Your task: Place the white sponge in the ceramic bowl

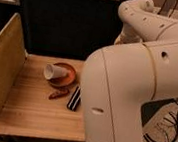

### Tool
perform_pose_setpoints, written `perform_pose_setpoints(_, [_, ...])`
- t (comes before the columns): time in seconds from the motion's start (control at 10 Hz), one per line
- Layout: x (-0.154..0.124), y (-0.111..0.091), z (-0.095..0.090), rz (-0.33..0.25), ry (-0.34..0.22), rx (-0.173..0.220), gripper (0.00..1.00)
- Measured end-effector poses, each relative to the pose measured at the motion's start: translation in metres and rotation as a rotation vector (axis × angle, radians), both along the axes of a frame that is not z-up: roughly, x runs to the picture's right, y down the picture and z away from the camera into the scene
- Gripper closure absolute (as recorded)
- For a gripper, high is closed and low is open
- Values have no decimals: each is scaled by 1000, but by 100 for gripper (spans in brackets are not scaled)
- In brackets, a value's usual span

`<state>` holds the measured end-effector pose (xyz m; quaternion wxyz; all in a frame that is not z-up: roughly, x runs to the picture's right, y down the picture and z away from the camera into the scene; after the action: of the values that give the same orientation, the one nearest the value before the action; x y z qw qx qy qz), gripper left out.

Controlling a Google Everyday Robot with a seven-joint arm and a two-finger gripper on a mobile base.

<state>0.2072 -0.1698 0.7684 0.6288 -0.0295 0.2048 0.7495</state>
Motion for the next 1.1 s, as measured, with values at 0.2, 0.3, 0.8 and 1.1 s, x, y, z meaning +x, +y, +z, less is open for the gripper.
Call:
perform_pose_setpoints(0.2, [-1,0,-1,-5,-4,5,20])
perform_pose_setpoints(0.3, [-4,2,-3,-17,-12,14,20])
perform_pose_setpoints(0.8, [-38,75,-31,-119,-119,58,20])
perform_pose_setpoints(1.1, [-66,144,-55,-227,-183,66,20])
